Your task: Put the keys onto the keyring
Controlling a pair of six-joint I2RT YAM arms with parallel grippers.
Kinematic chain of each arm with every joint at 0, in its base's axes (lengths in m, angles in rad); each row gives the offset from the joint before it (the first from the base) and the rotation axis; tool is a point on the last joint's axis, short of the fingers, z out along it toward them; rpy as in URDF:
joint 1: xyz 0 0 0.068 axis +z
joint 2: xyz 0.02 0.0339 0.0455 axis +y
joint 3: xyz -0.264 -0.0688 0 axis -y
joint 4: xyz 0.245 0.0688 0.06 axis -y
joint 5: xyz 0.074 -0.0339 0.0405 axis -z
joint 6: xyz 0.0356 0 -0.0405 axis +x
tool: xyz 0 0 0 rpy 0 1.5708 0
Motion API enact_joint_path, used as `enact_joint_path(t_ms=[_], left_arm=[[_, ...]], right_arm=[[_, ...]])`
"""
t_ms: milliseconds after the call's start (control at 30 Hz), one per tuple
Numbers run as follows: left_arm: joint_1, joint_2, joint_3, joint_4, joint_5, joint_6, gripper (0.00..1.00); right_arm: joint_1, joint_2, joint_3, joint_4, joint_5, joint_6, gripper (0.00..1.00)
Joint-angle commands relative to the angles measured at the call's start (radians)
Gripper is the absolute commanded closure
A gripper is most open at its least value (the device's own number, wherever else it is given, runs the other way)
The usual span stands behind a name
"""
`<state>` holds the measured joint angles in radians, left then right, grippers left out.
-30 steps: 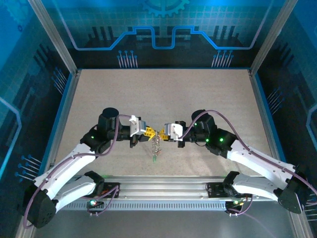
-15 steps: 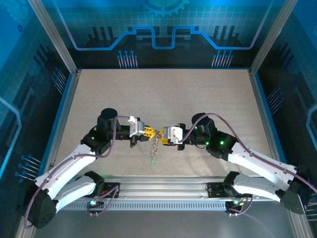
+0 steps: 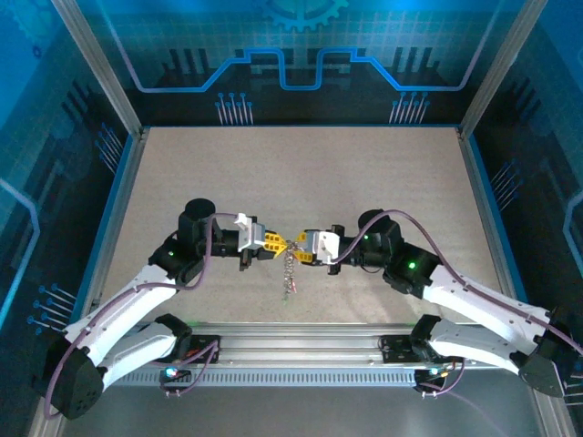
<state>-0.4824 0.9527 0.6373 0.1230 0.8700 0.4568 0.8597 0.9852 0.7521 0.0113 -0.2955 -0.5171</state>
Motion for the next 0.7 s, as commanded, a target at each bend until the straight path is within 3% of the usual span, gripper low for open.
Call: enact_joint_path(t_ms=[0,233,667], left_arm=[[-0.004,-0.01,-0.006,0.07,0.041,-0.017,1.0],[-0.004,-0.015,-0.017,0.105,0.036,-0.045,1.0],[-0.006,0.0,-0.045,0.208,0.058,-0.116,1.0]], right_arm=[[0.022,0.016,-0.009,0.035,-0.001,0.006,0.74],[0.039,0.029,-0.02,0.028,0.01,0.005,0.87],[0.046,0.072,-0.026,0.092,0.009,0.056,0.83]])
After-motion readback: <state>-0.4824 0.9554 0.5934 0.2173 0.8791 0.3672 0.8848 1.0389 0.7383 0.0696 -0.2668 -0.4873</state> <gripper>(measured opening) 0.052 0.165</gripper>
